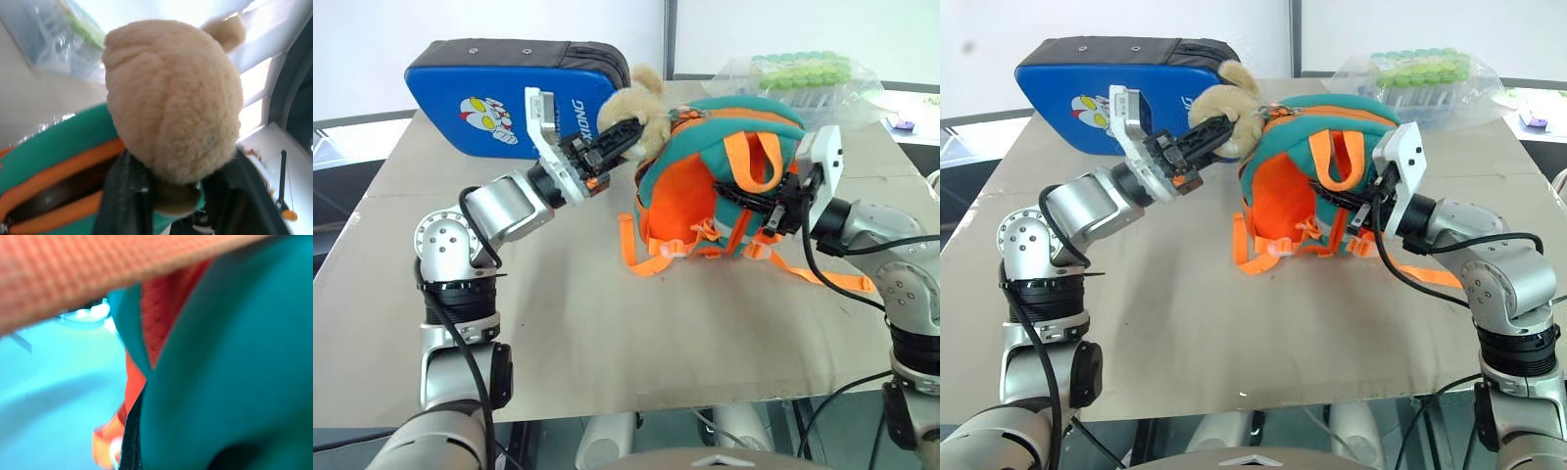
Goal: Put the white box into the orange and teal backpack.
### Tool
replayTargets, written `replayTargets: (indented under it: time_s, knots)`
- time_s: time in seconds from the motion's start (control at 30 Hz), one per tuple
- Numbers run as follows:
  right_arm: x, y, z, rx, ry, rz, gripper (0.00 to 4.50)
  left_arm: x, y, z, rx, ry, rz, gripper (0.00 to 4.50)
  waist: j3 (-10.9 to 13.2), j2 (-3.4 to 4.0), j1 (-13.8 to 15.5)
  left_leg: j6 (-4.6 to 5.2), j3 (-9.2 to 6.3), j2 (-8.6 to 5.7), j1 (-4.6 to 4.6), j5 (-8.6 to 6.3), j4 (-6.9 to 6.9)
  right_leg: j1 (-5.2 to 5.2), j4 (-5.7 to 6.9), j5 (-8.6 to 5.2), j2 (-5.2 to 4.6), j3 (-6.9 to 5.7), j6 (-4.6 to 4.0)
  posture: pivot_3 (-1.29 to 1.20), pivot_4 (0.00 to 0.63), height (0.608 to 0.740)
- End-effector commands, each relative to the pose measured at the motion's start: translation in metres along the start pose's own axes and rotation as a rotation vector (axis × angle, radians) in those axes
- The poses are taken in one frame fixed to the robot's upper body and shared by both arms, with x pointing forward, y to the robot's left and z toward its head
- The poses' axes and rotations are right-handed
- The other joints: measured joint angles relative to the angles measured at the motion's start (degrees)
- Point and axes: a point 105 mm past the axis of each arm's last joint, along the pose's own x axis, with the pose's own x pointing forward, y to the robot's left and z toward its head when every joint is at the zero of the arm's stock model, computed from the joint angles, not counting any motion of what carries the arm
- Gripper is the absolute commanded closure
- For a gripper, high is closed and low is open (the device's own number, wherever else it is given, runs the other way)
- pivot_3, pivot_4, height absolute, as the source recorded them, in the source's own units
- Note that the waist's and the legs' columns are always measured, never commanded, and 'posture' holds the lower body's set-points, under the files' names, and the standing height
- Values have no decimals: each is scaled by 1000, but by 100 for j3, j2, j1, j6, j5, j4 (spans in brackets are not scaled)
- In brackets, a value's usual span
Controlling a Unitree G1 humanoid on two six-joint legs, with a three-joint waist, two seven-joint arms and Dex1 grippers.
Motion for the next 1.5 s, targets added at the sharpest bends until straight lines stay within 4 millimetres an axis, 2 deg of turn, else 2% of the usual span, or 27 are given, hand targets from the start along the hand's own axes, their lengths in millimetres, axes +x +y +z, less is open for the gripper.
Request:
replayTargets:
  time_s: [0.03,0.13,0.2,0.3,0.33,0.4,0.5,0.57,0.67,0.77,0.87,0.93,1.0,1.03,1.07,1.1,1.13,1.17,1.2,1.23,1.3,1.33,1.5]
  knots:
    - [-10,-12,37,16,-185,-99,4500,-19,-15,35,4,-210,-40,4104,0,0,-13,0,0,1,0,0,0,0,-1,0,0,1,0,0,150,740]
    - [-19,-45,60,64,-346,-328,4500,-48,10,33,16,-256,116,4105,-1,2,-62,-1,2,3,3,1,-3,-1,-3,1,-1,6,0,0,150,740]
    - [-25,-59,64,101,-399,-425,4500,-63,28,25,21,-256,225,4105,-1,3,-62,-2,2,5,11,1,-10,-7,0,1,-1,27,-1,0,150,740]
    - [-36,-78,67,125,-465,-591,4500,-97,76,14,18,-306,506,4105,-1,3,-25,-1,10,5,6,1,-11,-8,-3,1,3,20,-2,0,150,740]
    - [-38,-81,67,130,-478,-623,4500,-105,85,12,26,-316,565,4105,-1,3,-9,-1,13,4,5,0,-12,-8,-4,1,4,18,-2,0,150,740]
    - [-42,-86,70,174,-524,-667,4500,-124,119,-1,4,-350,775,4106,-2,2,17,0,13,3,5,0,-12,-7,-4,1,4,16,-2,0,150,740]
    - [-41,-82,70,165,-505,-649,4500,-128,139,-22,-33,-352,876,4106,-3,2,50,20,10,-2,2,-11,-9,0,-13,4,2,13,-5,0,150,740]
    - [-37,-75,66,129,-450,-610,4500,-114,141,-35,-30,-318,866,4106,-4,1,52,21,12,-1,3,-11,-7,1,-18,9,4,12,-11,0,150,740]
    - [-27,-52,52,5,-315,-489,4500,-91,131,-39,-7,-279,781,4106,-6,1,71,21,8,1,3,-10,-7,3,-17,10,7,6,-12,0,150,740]
    - [-28,-46,41,-2,-266,-466,4500,-83,126,-38,26,-237,749,4106,-7,2,50,22,5,5,3,-11,-8,3,-18,10,10,3,-13,0,150,740]
    - [-28,-31,22,-129,-114,-381,4500,-78,115,-33,163,-172,672,4107,-7,1,23,22,9,4,3,-11,-7,3,-18,10,10,4,-12,0,150,740]
    - [-34,-23,6,-149,-7,-311,4500,-77,104,-37,426,-23,612,4115,-8,1,-5,23,11,4,4,-11,-8,3,-18,9,11,4,-12,0,150,740]
    - [-43,-17,-2,-150,49,-254,3787,-81,91,-42,589,67,505,4115,-10,5,-13,24,13,8,5,-12,-13,5,-24,8,17,6,-13,0,150,740]
    - [-47,-13,-5,-150,70,-224,3581,-84,86,-44,641,91,456,4115,-10,6,-15,24,17,8,6,-12,-14,4,-25,6,17,9,-16,0,150,740]
    - [-50,-11,-7,-147,83,-205,3122,-87,83,-45,675,107,424,3099,-9,7,-14,24,18,10,6,-12,-18,5,-30,-1,16,9,-29,0,150,740]
    - [-54,-10,-11,-140,104,-195,2590,-91,83,-51,731,154,404,2703,-9,7,-14,25,21,11,6,-13,-18,4,-31,-3,14,11,-31,0,150,740]
    - [-60,-9,-15,-136,131,-187,2271,-96,82,-56,748,182,384,2384,-9,7,-13,25,22,12,6,-13,-18,4,-31,-5,14,11,-35,0,150,740]
    - [-70,-10,-20,-135,168,-192,1699,-101,80,-59,765,207,367,1776,-9,7,-12,25,22,14,6,-13,-18,4,-32,-6,14,11,-36,0,150,740]
    - [-84,-10,-25,-121,213,-191,1557,-109,76,-64,777,238,334,1666,-9,7,-9,25,22,15,6,-13,-18,4,-32,-6,14,11,-35,0,150,740]
    - [-96,-9,-28,-115,250,-195,1030,-115,73,-67,780,259,310,1096,-9,7,19,25,22,16,5,-13,-18,4,-32,-6,14,11,-36,0,150,740]
    - [-112,-8,-31,-100,298,-202,504,-128,72,-75,805,319,291,684,-8,9,30,26,18,24,4,-14,-18,9,-35,-8,10,5,-35,0,150,740]
    - [-117,-5,-32,-93,314,-199,52,-134,73,-79,829,353,286,148,-8,9,28,26,21,24,0,-15,-18,6,-36,-8,7,5,-34,0,150,740]
    - [-145,5,-35,-105,381,-197,18,-167,60,-88,824,422,233,68,-9,7,4,26,27,38,7,-15,-18,7,-36,-13,10,4,-26,0,150,740]
